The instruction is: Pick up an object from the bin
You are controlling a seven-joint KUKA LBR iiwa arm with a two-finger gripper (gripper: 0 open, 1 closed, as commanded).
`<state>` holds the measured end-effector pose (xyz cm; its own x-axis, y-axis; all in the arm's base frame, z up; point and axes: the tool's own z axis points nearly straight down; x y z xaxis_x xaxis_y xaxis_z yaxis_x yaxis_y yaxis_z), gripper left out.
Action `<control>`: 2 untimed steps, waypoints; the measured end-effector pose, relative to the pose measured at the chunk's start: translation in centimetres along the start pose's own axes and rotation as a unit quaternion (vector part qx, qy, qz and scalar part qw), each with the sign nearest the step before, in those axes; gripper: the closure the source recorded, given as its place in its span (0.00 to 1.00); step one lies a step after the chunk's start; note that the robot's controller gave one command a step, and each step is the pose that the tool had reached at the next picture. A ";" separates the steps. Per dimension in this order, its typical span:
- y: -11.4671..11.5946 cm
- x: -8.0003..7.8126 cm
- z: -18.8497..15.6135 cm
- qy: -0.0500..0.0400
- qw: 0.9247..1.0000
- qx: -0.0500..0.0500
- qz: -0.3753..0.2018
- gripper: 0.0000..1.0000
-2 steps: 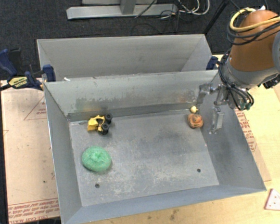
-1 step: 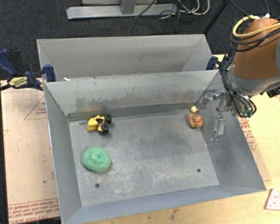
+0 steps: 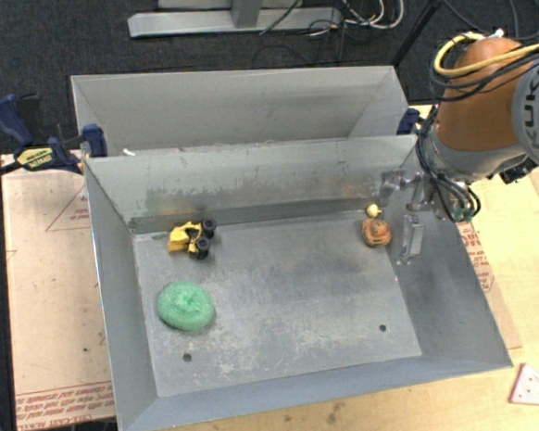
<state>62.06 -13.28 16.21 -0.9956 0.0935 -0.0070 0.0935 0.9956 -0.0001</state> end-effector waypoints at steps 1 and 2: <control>0.1 -1.7 2.1 0.001 1.000 0.000 0.011 0.00; -0.1 -1.5 6.0 0.001 1.000 0.000 0.001 0.00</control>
Offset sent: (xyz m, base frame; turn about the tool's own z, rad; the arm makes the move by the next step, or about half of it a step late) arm 0.0124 -0.0040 -0.0707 -0.0046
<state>63.56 -13.54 10.18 -0.9954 0.0959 -0.0053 0.0959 0.9954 0.0001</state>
